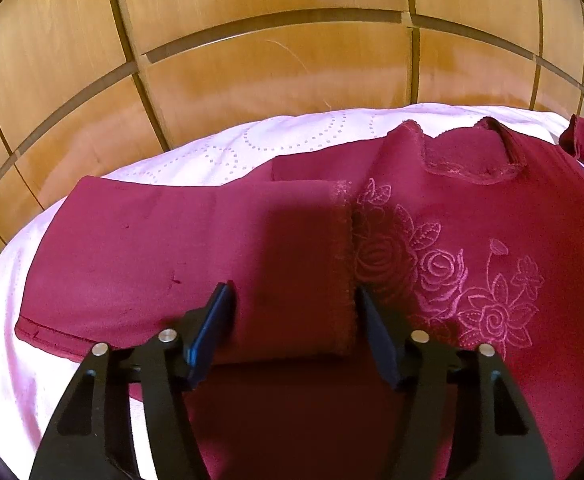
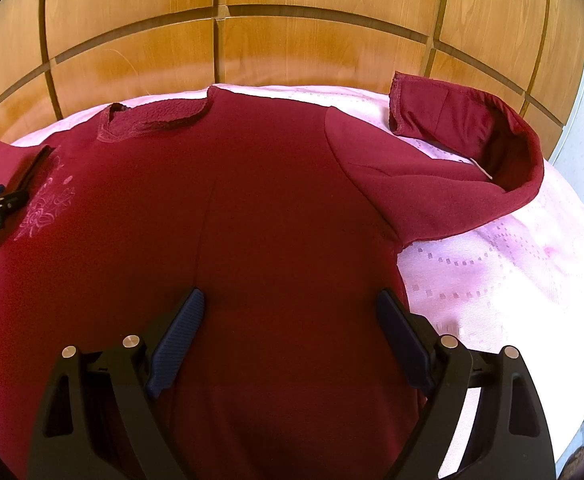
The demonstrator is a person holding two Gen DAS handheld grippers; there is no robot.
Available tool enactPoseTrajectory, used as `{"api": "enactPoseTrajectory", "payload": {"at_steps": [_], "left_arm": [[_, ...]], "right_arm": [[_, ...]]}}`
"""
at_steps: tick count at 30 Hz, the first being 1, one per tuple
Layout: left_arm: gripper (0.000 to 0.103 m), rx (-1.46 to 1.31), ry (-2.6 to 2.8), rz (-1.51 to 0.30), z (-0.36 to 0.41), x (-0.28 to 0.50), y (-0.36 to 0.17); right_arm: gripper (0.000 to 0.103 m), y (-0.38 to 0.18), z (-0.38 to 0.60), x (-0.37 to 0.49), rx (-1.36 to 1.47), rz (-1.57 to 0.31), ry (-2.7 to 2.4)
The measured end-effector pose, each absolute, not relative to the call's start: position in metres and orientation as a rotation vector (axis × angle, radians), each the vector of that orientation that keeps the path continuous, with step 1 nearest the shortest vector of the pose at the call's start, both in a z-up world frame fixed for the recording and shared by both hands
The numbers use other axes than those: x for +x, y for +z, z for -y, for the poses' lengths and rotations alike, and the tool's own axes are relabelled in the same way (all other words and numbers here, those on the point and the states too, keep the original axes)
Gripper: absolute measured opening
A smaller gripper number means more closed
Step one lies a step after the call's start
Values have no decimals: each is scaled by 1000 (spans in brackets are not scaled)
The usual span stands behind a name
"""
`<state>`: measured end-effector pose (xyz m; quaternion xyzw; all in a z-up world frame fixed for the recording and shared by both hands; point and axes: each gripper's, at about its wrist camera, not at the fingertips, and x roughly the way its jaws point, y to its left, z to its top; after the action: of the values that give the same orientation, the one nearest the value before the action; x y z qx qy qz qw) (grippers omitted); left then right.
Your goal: Fold small clothes
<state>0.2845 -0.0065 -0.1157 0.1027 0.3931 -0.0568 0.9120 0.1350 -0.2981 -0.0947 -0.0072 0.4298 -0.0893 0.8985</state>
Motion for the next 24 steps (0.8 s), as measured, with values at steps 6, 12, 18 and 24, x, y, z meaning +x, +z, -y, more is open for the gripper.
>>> {"api": "enactPoseTrajectory", "payload": {"at_steps": [6,12,18,24], "left_arm": [[51,202,-121,-808,6,283,-116],[16,83,-105,-830,-17,288,-104],[15,41,-161,-790,-17,276,-68],[15,28,-280,-739,25,264,-30]], "right_arm": [[86,-95,298,135,-15,-889,-185],[87,-94,299,135,-12,-889,-184],[87,-94,299,135,-9,-888,-184],[87,-93,299,136,-6,-888,-182]]}}
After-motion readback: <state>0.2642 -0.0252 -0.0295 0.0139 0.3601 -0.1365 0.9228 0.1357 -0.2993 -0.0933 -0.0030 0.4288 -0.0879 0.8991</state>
